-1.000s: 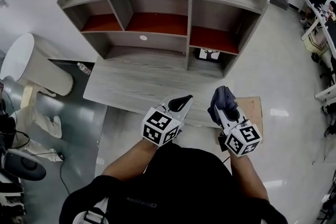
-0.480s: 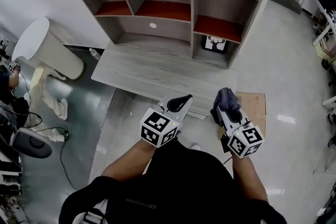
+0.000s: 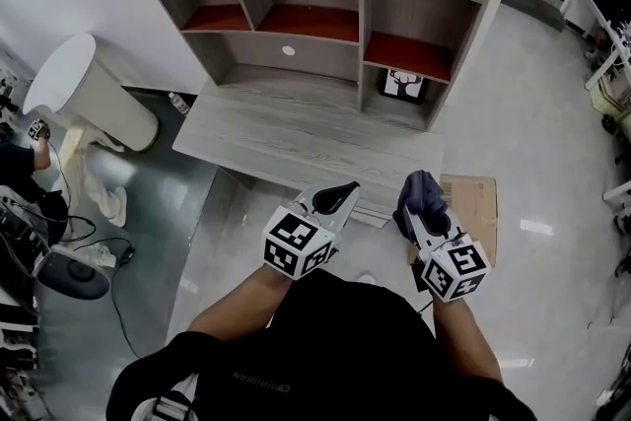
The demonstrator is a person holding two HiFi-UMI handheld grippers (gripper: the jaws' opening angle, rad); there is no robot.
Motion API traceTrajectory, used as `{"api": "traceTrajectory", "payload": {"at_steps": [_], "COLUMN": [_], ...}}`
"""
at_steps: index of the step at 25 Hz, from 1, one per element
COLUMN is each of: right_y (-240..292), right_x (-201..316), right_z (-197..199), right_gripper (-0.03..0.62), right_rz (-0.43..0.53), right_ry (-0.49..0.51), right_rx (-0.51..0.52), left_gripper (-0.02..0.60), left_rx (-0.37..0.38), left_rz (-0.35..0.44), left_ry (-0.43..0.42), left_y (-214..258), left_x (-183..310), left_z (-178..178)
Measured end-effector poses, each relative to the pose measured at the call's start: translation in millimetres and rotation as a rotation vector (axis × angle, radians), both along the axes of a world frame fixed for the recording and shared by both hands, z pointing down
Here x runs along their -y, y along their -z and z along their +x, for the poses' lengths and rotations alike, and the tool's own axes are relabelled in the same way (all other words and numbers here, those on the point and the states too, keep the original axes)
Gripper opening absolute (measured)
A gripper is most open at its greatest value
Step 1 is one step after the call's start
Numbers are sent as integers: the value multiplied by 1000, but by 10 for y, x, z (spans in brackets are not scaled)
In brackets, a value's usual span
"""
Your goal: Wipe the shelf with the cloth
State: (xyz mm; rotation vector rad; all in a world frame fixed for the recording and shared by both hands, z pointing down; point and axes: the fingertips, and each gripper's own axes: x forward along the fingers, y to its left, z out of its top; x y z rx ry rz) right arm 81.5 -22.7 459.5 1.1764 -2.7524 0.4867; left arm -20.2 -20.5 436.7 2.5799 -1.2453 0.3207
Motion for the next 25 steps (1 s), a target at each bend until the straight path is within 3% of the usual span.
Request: {"api": "traceTrajectory", "payload": {"at_steps": [12, 25], "right_y": [14, 28], "right_x": [29, 9], "right_z": [-388, -525], "right_gripper": [92, 89], "right_rz": [8, 14], "right_ry": [-51, -102], "right_rx": [-37, -41], "left_gripper": [8, 8], "left_rx": [-8, -10], "left_rz": [-7, 0], "left_ry": [-51, -83], "left_y": [17, 62], "left_x": [129, 123], "left_z": [-313, -469]}}
